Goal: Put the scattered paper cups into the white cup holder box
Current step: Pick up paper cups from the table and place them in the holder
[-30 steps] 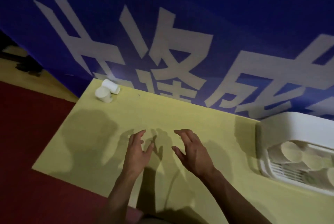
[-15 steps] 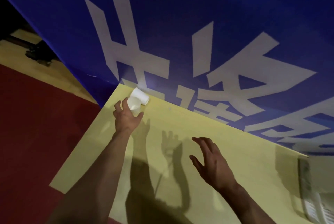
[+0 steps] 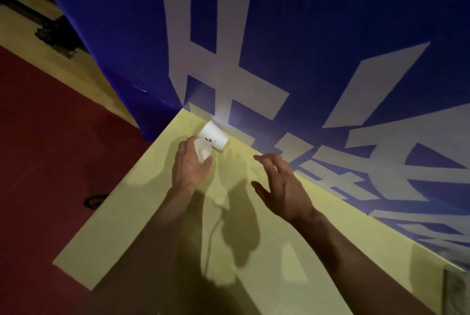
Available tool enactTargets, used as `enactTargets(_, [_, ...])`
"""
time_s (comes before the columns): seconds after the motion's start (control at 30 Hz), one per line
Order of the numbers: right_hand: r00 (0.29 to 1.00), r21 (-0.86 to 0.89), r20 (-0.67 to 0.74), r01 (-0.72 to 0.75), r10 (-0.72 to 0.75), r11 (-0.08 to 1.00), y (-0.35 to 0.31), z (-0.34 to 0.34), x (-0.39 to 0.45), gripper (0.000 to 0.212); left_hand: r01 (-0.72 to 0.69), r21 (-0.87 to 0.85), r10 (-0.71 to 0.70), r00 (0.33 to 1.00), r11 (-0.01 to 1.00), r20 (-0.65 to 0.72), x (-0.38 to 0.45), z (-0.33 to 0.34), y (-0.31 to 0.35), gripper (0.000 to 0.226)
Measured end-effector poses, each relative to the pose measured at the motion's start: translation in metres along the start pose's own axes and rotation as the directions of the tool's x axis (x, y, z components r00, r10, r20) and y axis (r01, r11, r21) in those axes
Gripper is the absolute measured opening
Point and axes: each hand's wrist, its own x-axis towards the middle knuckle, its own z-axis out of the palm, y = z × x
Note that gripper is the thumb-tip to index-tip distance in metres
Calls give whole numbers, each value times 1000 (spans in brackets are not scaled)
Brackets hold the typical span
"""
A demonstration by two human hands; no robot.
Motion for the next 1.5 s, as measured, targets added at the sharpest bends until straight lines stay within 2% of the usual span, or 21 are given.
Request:
enactTargets(0.1, [999, -61, 33, 13, -11, 998, -12, 14, 55, 68, -40, -71, 36, 998, 997, -58, -20, -13, -10, 70])
enactTargets(0.17, [996, -36, 86, -2, 5, 999, -25, 27, 90, 71, -37, -127, 23, 994, 991, -110, -37, -21, -18, 69])
enactTargets(0.23, [989, -94, 147, -19, 32, 995, -36, 43, 122, 76, -74, -149, 49, 985, 986, -168, -54, -29, -26, 68])
enactTargets(0.3, [984, -171, 171, -10, 40, 985, -43, 62, 147, 82, -69, -138, 47, 986, 988, -162, -68, -37, -31, 69])
enactTargets(0.37, [983, -230, 183, 14, 30, 973, -47, 78, 165, 86, -7, -169, -12, 993, 986, -113, -80, -45, -33, 72])
enactTargets(0.53, [968, -372, 252, 89, 8, 924, -53, 95, 185, 80, 17, -222, -46, 991, 975, -126, -108, -50, -41, 73])
enactTargets(0.7, [970, -363, 244, 100, -9, 926, -54, 96, 186, 68, 75, -241, -100, 991, 968, -94, -124, -51, -46, 76])
enactTargets(0.83, [980, -292, 197, 67, -9, 954, -51, 87, 171, 57, 82, -231, -101, 992, 969, -69, -133, -56, -46, 78])
enactTargets(1.07, [993, -74, 103, -53, 60, 996, -33, 54, 95, 42, 30, -209, -37, 999, 977, -33, -153, -74, -28, 74])
enactTargets(1.17, [995, 0, -30, -92, 92, 996, -24, 34, 32, 34, -79, -181, 76, 997, 980, -20, -165, -68, -4, 71])
enactTargets(1.23, [983, 36, -155, -93, 97, 995, -14, 16, -18, 35, -95, -203, 103, 994, 975, 32, -178, -59, 20, 68])
enactTargets(1.3, [968, 52, -221, -107, 116, 993, 0, -4, -72, 39, -105, -226, 132, 986, 968, 107, -193, -44, 47, 67])
enactTargets(1.37, [949, 107, -262, -153, 176, 982, 14, -27, -129, 46, -180, -224, 217, 964, 958, 154, -213, -24, 74, 68])
enactTargets(1.5, [888, 194, -331, -267, 319, 944, 41, -72, -247, 74, -259, -236, 319, 909, 937, 269, -269, 24, 136, 70])
